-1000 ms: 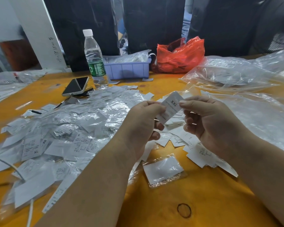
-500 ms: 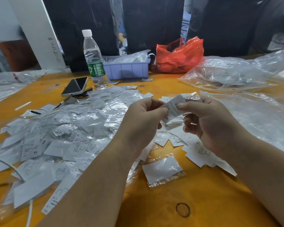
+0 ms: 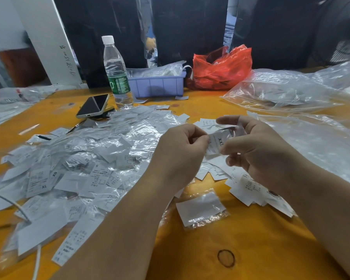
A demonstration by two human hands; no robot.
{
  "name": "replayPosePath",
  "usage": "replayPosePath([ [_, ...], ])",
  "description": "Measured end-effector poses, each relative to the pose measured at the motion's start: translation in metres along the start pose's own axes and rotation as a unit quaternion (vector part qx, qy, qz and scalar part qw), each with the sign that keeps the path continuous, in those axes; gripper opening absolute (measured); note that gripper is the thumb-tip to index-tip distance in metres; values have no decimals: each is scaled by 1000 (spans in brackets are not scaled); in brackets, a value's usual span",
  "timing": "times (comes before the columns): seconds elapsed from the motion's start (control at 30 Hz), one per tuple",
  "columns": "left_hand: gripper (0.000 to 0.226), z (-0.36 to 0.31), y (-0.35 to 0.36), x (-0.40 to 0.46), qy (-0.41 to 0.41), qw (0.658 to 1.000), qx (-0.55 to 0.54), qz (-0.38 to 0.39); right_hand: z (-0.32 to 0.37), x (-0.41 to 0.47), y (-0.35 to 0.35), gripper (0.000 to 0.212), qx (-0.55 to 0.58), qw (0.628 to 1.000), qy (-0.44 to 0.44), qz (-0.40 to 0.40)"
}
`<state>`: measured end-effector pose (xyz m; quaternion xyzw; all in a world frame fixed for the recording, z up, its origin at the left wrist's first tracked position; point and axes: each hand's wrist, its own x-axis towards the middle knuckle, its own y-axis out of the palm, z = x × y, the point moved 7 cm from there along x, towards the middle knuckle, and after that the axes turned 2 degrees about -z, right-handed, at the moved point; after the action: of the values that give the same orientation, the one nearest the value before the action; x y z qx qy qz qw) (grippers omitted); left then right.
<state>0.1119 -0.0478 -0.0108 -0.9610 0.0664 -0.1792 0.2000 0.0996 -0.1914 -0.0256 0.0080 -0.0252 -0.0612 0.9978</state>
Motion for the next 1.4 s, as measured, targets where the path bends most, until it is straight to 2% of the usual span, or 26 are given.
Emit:
replayPosePath([
  [0.3,7,1,2,-1,-5,998,-56,7,5,-6,9,47,-3,998,-27,60],
  [0.4,10,0,2,-1,-3,998,-58,7,7,-7,11,49,17,997,-26,68],
  [0.47,10,-1,1,0,-3,998,-59,8,8,-5,8,50,41,998,-26,48],
  [0.6,7,1,1,0,-21,997,-77,14,8,-2,-6,31,32,998,-53,-17],
  [0.73,10,5,-5,1,-35,995,-90,-17,8,-3,-5,35,25,998,-62,-19],
  [0.87,6,10,-9,4,-71,987,-143,-26,8,0,-12,29,37,997,-54,-45],
  [1.2,15,5,-9,3,-17,993,-110,-27,4,-3,0,51,47,998,-43,-3],
  [1.4,15,9,-6,3,-49,988,-143,-18,6,-1,-4,57,42,998,-54,-9],
])
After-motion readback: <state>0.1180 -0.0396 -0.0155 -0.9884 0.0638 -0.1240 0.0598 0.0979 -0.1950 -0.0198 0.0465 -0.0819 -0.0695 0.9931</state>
